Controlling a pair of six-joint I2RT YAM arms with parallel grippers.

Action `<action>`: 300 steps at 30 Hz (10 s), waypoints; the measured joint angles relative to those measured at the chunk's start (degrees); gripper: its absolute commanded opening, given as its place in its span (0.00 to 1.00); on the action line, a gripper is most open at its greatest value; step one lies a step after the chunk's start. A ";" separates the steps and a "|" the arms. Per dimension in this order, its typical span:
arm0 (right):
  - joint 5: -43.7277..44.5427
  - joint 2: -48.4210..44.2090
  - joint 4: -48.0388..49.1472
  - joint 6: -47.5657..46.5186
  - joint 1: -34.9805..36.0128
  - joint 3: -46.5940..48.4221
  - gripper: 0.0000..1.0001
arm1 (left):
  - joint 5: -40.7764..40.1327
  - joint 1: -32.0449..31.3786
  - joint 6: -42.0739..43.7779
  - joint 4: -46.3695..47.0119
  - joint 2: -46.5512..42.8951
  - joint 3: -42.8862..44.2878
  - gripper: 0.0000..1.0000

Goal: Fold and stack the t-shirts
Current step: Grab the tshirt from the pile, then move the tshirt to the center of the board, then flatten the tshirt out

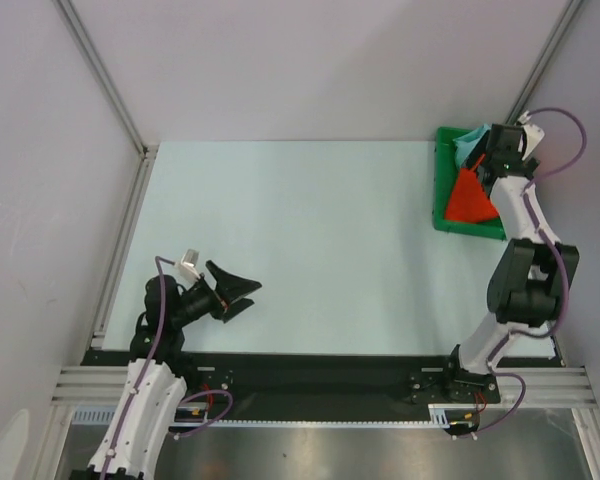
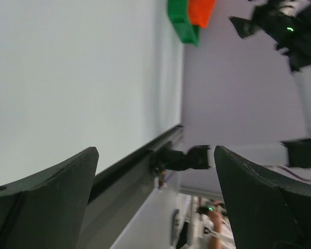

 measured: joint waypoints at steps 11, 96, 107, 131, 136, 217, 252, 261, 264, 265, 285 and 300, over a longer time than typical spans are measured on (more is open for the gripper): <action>7.65 33.42 5.11 -16.35 -1.99 29.75 0.83 | 10.40 -3.08 -5.75 15.04 5.84 -1.70 1.00; -51.80 -9.84 -2.54 5.46 15.10 -39.28 0.57 | -25.94 -25.90 36.41 -9.55 93.18 70.29 0.81; -50.71 -5.53 -0.55 5.88 15.08 -37.13 0.36 | -22.34 -25.16 36.33 -4.24 100.56 74.16 0.37; -48.17 -27.45 -14.29 3.37 14.78 -16.72 0.00 | -26.62 -20.83 30.42 -2.34 62.62 65.75 0.04; -54.69 -47.23 -15.89 8.20 19.82 -40.11 0.48 | -32.28 -21.16 26.64 -5.60 40.74 45.03 0.76; -41.86 -23.28 -28.06 2.51 0.46 -33.27 0.54 | -32.94 -28.81 45.55 -13.31 95.76 71.14 0.21; -19.93 -13.75 -26.10 42.34 4.87 -30.97 0.39 | -17.62 -21.20 38.73 -6.27 58.40 40.87 0.00; -16.81 -7.87 -27.26 46.03 5.40 -28.74 0.38 | -16.65 -21.20 38.14 -3.67 58.29 39.01 0.00; -16.52 -6.73 -27.36 46.71 6.12 -28.74 0.37 | -16.72 -21.20 38.47 -3.96 57.81 39.01 0.00; -16.46 -6.43 -27.34 46.95 6.29 -28.74 0.37 | -16.76 -21.20 38.69 -4.04 57.59 39.01 0.00; -15.67 -5.05 -28.52 50.29 7.32 -29.16 0.00 | -16.72 -20.61 41.31 -8.72 57.05 42.38 0.00; -14.38 -9.97 -23.80 43.41 14.78 -4.61 0.00 | -27.43 -14.27 40.44 -14.10 50.21 62.01 0.00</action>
